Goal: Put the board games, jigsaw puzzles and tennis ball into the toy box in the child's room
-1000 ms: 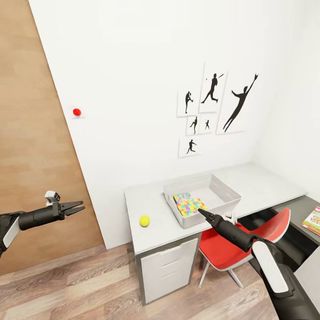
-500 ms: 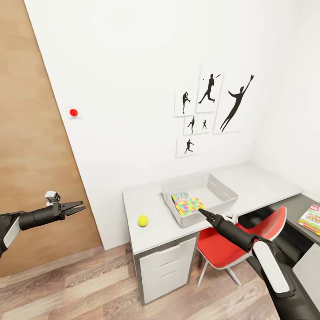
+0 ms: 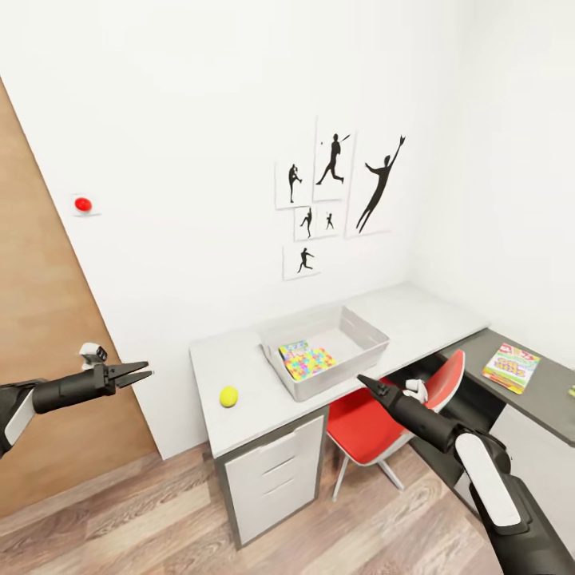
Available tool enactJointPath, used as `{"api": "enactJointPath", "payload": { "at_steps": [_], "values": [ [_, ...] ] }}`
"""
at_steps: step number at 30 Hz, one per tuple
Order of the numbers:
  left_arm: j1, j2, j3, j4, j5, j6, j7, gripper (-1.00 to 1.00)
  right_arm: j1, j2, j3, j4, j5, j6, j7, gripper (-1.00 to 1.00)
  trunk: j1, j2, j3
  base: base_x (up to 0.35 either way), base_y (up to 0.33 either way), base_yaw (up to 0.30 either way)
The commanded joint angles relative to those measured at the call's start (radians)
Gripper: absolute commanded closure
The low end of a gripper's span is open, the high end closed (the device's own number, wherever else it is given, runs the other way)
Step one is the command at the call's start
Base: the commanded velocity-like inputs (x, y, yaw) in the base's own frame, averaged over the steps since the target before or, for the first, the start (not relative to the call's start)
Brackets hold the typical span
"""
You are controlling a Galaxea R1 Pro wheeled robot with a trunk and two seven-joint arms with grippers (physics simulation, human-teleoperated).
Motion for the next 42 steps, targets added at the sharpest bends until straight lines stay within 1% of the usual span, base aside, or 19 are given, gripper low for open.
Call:
{"api": "enactJointPath", "payload": {
  "at_steps": [1,25,42],
  "values": [
    [0.000,0.000,0.000,0.000,0.001,0.011,-0.003,-1.00,-0.001,0.000,-0.002,0.000,-0.001,0.006,0.002,-1.00,0.001,-0.002,-0.002,-0.002,0.000,-0.276],
    [0.000,0.002,0.000,0.000,0.001,0.011,-0.003,-1.00,-0.001,-0.002,-0.004,0.003,0.000,0.006,0.002,-1.00,0.001,-0.002,-0.002,0.000,0.000,-0.276],
    [0.000,0.002,0.000,0.000,0.001,0.011,-0.002,-1.00,-0.001,0.002,-0.003,0.006,0.002,0.005,0.002,-1.00,0.001,-0.002,-0.002,0.000,0.000,-0.276]
  ]
}}
